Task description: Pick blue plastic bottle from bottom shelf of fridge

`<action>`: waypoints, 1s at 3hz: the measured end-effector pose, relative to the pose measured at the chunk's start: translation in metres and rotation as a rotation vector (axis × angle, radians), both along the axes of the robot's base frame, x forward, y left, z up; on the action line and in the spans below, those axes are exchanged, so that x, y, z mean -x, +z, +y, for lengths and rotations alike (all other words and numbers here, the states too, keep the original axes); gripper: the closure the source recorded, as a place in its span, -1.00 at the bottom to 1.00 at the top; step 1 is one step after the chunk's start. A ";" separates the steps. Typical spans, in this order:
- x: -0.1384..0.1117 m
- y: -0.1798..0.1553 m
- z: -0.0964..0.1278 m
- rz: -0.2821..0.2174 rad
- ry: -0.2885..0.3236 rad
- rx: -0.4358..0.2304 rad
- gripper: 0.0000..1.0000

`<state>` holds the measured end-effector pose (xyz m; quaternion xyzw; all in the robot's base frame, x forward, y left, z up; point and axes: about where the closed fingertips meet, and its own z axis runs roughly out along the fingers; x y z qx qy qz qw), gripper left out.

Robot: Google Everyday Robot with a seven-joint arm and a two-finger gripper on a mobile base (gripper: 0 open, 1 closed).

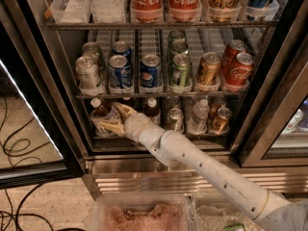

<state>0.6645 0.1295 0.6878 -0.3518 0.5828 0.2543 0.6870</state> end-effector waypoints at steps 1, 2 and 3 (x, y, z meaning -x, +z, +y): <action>0.003 0.007 -0.001 -0.007 0.003 -0.019 1.00; 0.023 0.028 -0.009 -0.013 0.006 -0.035 1.00; 0.039 0.036 -0.019 -0.008 -0.009 -0.025 1.00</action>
Offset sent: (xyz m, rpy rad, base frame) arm -0.0526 -0.0233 0.0509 0.0473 -0.0209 0.0100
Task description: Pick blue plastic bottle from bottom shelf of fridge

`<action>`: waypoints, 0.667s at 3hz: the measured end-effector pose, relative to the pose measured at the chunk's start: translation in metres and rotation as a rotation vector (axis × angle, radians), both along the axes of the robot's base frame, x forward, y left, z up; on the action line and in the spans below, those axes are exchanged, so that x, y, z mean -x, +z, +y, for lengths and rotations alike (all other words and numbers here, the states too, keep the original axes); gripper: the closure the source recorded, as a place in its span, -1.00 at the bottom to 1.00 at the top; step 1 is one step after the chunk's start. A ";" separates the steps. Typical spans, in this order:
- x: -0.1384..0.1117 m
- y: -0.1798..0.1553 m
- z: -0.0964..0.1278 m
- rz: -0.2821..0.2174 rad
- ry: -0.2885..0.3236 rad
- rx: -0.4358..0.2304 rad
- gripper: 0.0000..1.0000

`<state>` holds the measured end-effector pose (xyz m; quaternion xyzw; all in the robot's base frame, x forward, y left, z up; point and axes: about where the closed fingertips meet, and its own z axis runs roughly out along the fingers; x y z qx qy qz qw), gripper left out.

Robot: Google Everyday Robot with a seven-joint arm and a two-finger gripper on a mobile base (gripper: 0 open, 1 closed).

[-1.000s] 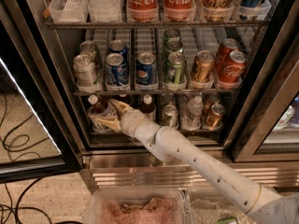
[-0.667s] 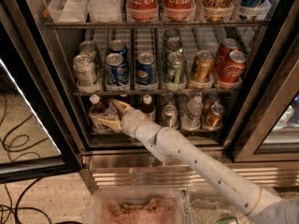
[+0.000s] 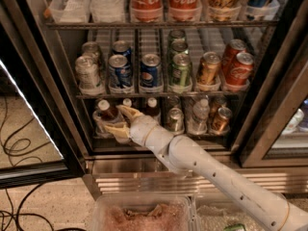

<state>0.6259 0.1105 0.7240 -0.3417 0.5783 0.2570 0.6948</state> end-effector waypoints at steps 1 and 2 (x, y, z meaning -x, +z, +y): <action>0.001 -0.004 0.000 0.001 -0.001 0.002 1.00; 0.001 -0.009 0.000 0.002 -0.001 0.003 1.00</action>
Offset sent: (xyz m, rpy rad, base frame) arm -0.1116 -0.0550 0.0453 -0.2539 0.1168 -0.1452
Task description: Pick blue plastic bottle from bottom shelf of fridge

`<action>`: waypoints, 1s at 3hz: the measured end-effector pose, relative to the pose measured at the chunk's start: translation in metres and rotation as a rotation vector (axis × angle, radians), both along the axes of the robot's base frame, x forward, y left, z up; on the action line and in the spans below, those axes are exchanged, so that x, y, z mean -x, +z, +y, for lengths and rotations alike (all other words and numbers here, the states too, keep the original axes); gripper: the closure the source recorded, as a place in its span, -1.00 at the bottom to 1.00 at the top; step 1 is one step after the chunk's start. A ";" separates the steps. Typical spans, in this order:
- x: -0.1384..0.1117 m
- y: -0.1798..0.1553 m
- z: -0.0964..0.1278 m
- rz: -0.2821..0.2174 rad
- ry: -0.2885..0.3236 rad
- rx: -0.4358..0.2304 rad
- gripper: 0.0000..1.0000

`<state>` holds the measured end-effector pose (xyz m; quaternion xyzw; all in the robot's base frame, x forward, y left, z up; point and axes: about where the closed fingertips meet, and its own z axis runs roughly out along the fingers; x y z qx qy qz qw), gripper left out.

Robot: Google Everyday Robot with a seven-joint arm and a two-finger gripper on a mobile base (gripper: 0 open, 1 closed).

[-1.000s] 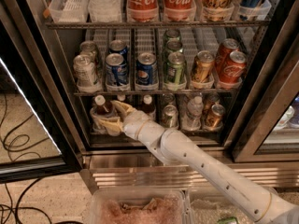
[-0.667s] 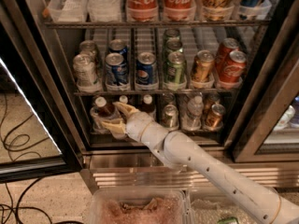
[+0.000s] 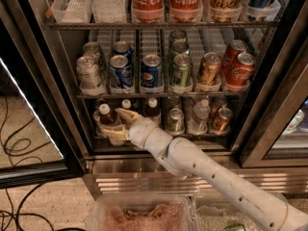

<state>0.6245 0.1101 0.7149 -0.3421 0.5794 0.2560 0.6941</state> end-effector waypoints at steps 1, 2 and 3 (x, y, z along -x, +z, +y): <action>0.007 -0.001 -0.002 0.007 0.013 0.001 1.00; 0.032 0.000 -0.020 0.027 -0.022 -0.013 1.00; 0.073 -0.007 -0.038 0.057 -0.079 -0.028 1.00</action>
Offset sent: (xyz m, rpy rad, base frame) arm -0.0771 -0.0464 -0.0090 0.0160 0.0570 -0.0737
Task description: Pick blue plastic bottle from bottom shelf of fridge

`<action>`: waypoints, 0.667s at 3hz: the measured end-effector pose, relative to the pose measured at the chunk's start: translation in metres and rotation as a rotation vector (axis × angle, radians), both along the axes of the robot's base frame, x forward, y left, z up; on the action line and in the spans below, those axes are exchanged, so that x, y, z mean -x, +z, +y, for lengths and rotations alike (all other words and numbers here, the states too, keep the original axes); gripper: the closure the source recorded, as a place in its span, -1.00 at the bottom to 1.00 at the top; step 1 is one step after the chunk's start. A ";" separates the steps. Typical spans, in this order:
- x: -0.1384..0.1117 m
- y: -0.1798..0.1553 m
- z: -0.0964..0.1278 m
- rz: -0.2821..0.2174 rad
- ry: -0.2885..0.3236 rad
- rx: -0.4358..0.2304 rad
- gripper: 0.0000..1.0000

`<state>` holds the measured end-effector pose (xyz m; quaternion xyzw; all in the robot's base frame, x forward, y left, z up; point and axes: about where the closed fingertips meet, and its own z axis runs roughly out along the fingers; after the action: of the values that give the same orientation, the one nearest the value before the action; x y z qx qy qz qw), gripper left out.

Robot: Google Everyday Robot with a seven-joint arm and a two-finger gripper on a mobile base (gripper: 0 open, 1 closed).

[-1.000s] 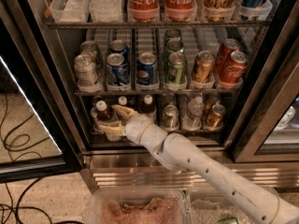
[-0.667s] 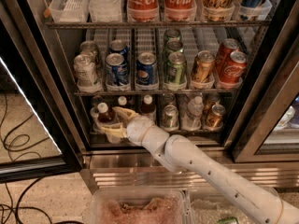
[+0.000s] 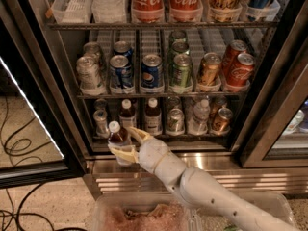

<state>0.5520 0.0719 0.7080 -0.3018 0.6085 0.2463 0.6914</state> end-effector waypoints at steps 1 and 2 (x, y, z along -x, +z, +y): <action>0.039 -0.009 -0.012 0.022 -0.051 -0.020 1.00; 0.079 -0.020 -0.020 0.038 -0.106 -0.040 1.00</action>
Offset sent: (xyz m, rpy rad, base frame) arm -0.1306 -0.0315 -0.0361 0.0593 0.0599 -0.1805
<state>0.4733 0.0515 0.6882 -0.2506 0.6317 0.2270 0.6976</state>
